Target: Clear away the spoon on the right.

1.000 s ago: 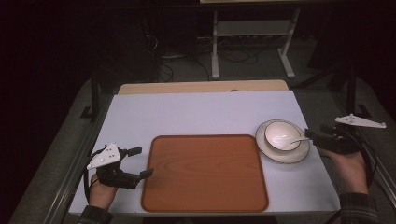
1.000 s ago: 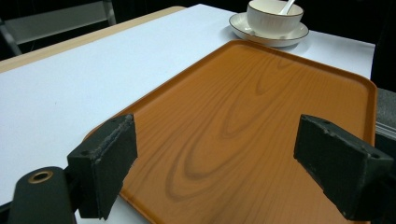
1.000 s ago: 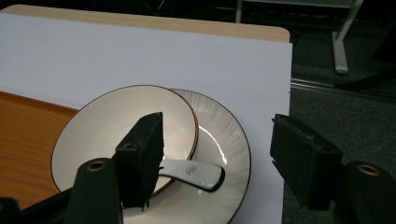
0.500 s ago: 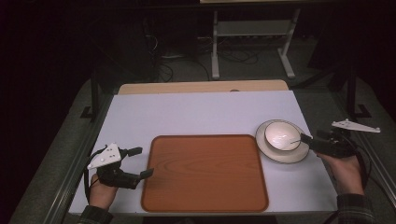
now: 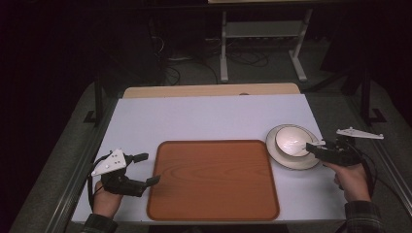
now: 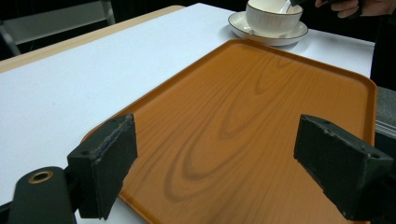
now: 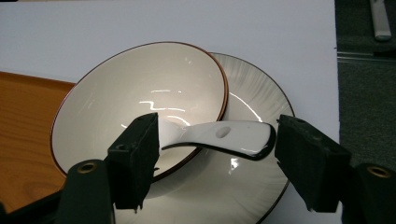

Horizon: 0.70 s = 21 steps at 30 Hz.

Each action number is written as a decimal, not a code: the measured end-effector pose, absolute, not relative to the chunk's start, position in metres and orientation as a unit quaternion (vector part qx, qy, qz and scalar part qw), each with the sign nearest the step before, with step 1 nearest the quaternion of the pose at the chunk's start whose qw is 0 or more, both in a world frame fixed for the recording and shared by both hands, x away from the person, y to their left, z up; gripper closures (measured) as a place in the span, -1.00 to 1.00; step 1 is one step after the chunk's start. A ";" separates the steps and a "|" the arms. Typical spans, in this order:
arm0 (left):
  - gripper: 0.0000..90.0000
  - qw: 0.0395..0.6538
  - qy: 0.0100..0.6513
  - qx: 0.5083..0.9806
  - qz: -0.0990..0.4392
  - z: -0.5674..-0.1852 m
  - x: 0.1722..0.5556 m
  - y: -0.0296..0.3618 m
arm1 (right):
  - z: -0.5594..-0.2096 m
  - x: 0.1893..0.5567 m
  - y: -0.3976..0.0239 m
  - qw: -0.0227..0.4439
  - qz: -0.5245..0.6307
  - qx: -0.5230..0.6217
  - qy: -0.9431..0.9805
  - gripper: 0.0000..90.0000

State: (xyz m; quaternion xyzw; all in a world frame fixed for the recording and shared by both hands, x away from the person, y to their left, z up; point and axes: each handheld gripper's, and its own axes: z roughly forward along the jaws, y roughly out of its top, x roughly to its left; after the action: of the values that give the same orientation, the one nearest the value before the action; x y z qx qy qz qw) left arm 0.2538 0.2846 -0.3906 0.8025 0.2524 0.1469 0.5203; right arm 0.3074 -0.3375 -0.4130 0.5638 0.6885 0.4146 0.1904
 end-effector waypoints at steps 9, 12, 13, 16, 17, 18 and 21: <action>-0.72 0.520 0.252 0.803 0.147 -0.390 0.254 0.284 | -0.414 0.309 -0.336 0.178 0.419 0.563 0.689 -0.07; -0.72 0.520 0.251 0.803 0.148 -0.391 0.254 0.284 | -0.415 0.309 -0.335 0.178 0.416 0.562 0.693 -0.01; -0.72 0.520 0.252 0.803 0.148 -0.391 0.254 0.284 | -0.415 0.309 -0.335 0.180 0.414 0.561 0.694 0.02; -0.72 0.520 0.252 0.803 0.148 -0.390 0.254 0.284 | -0.413 0.309 -0.334 0.186 0.414 0.562 0.692 0.08; -0.72 0.520 0.251 0.803 0.148 -0.391 0.254 0.284 | -0.412 0.309 -0.334 0.189 0.413 0.561 0.692 0.10; -0.72 0.520 0.251 0.803 0.148 -0.391 0.254 0.284 | -0.412 0.309 -0.334 0.189 0.413 0.561 0.692 0.10; -0.72 0.520 0.251 0.803 0.148 -0.391 0.254 0.284 | -0.409 0.307 -0.331 0.201 0.412 0.554 0.695 0.15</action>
State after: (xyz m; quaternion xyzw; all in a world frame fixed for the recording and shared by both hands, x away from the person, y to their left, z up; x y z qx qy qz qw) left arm 0.2538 0.2840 -0.3907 0.8029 0.2513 0.1476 0.5200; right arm 0.3075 -0.3313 -0.4090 0.5540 0.6950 0.4119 0.2012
